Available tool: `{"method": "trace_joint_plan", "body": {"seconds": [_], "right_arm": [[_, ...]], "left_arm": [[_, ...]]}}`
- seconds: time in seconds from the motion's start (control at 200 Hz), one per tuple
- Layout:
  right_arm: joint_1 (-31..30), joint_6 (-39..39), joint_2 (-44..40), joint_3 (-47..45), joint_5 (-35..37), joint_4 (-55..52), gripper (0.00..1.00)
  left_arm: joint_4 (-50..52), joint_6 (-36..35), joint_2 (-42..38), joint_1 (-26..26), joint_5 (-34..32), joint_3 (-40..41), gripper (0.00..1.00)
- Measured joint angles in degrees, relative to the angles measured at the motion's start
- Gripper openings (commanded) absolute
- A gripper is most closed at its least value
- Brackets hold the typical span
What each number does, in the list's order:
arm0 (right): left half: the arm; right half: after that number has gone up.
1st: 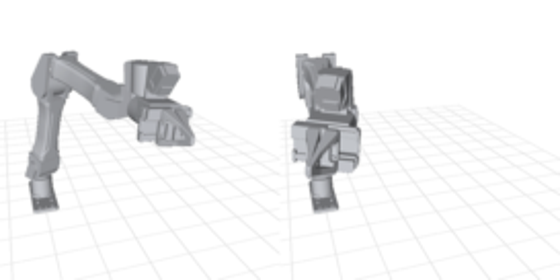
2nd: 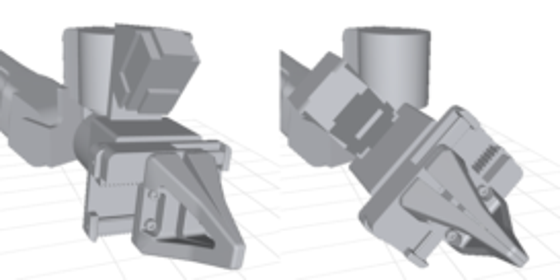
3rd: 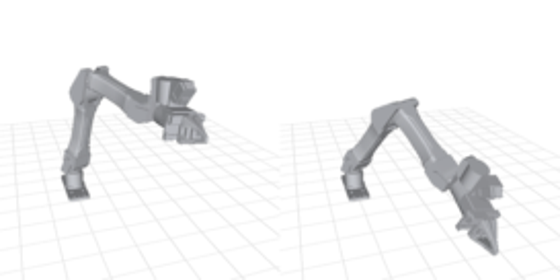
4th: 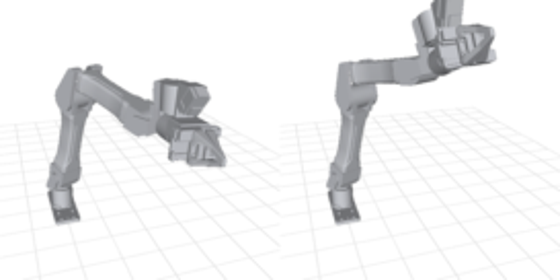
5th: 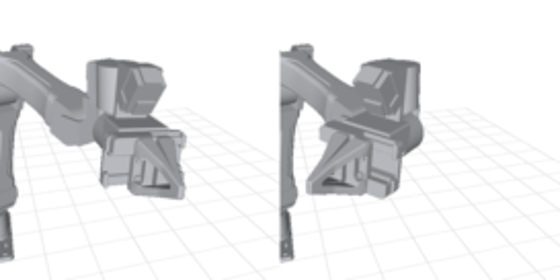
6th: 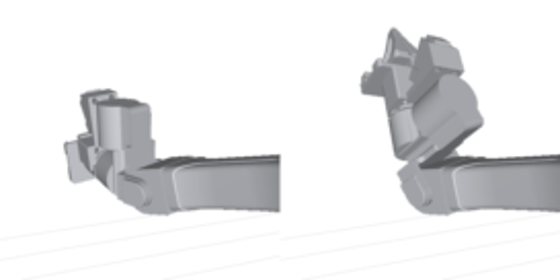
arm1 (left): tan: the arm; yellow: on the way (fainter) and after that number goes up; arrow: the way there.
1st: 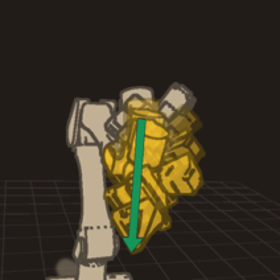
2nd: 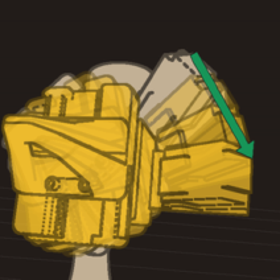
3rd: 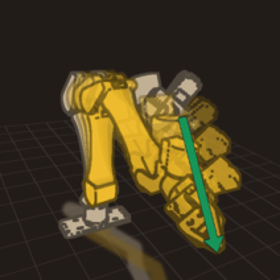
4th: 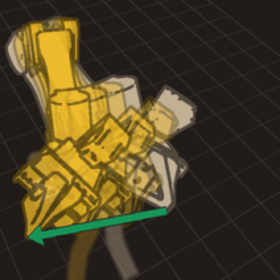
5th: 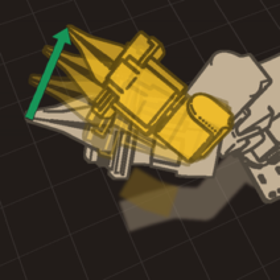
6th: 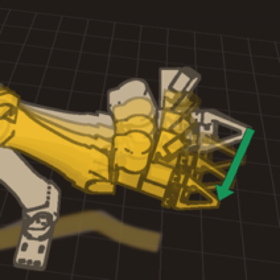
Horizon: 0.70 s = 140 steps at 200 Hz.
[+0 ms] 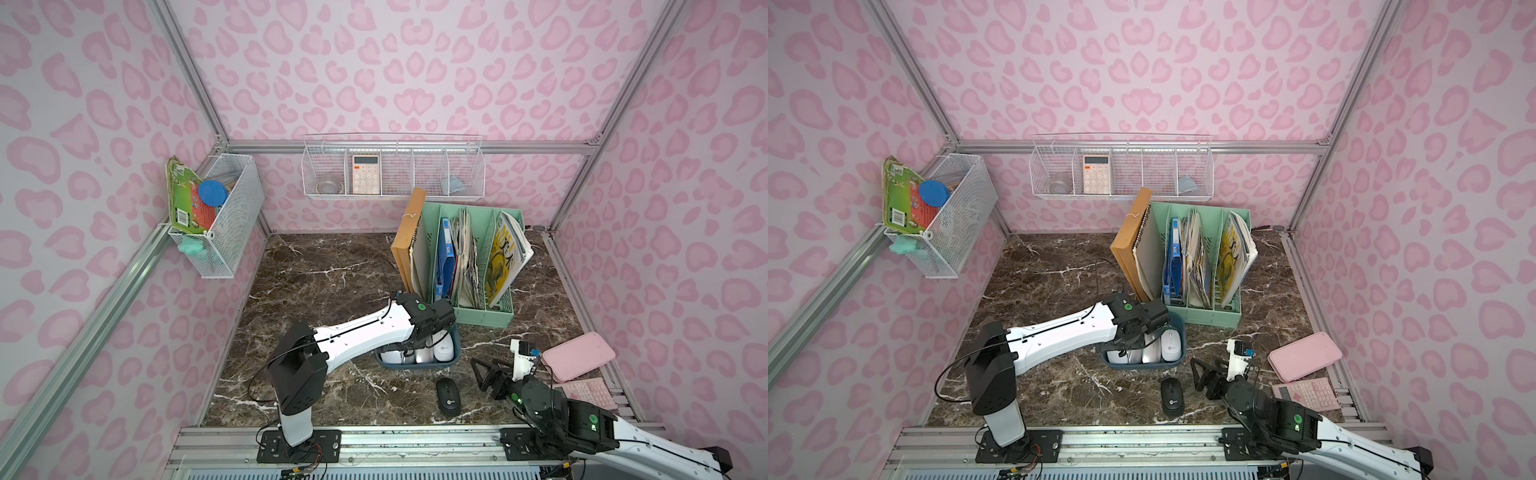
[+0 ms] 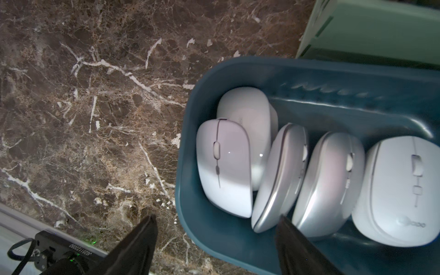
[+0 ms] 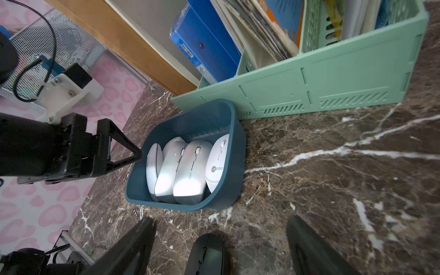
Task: Take out the mouse from the storage box
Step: Pick up the mouse from the storage box.
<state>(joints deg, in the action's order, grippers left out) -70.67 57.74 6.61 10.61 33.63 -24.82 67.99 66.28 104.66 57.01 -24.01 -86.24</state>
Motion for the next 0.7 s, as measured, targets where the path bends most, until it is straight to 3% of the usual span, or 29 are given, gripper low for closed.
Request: {"method": "trace_joint_plan", "body": {"seconds": [0.335,0.7], "right_arm": [[2.4,-5.4,15.9,1.4,-5.1,4.2,0.95],[7.6,-9.6,14.9,0.4,-8.8,7.7,0.96]], "left_arm": [[1.0,0.2,4.7,-2.4,1.0,-1.0,0.72],[0.0,-0.7,9.5,-3.6,2.4,-2.9,0.66]]}}
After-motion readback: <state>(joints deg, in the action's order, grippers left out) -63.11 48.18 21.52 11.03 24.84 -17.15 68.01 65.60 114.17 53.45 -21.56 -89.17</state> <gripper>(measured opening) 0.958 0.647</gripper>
